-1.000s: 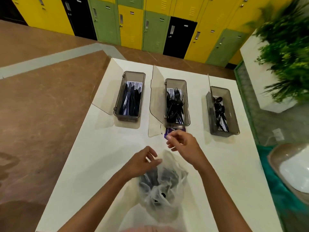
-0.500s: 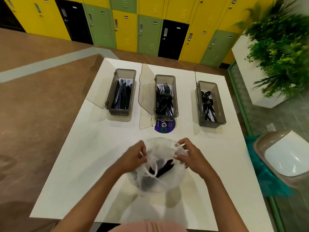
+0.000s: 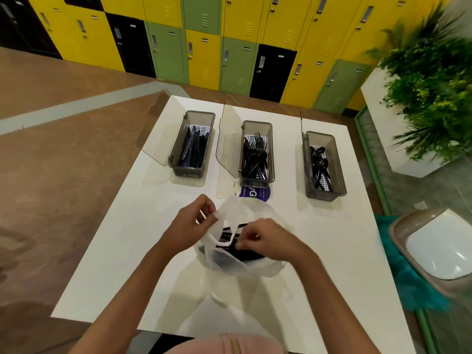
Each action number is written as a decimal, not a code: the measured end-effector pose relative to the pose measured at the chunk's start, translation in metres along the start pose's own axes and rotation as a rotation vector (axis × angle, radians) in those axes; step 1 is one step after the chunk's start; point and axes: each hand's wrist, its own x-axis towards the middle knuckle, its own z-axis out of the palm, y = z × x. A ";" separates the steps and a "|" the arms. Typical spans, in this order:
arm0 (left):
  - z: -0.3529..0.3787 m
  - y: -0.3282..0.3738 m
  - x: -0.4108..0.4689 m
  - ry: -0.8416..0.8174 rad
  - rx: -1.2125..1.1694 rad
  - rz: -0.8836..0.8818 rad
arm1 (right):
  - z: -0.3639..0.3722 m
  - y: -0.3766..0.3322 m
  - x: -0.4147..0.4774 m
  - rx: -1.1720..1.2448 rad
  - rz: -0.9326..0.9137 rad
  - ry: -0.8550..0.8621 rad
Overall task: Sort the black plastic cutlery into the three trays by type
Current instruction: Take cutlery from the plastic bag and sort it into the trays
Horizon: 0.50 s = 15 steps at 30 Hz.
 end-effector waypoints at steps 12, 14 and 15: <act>0.001 0.006 0.007 -0.026 -0.072 -0.024 | 0.100 0.043 0.092 -0.511 0.010 -0.042; 0.000 0.005 0.008 -0.028 -0.134 -0.031 | 0.109 0.050 0.094 -0.637 -0.016 -0.039; -0.001 0.004 0.008 -0.028 -0.154 -0.032 | 0.113 0.052 0.094 -0.705 -0.027 -0.022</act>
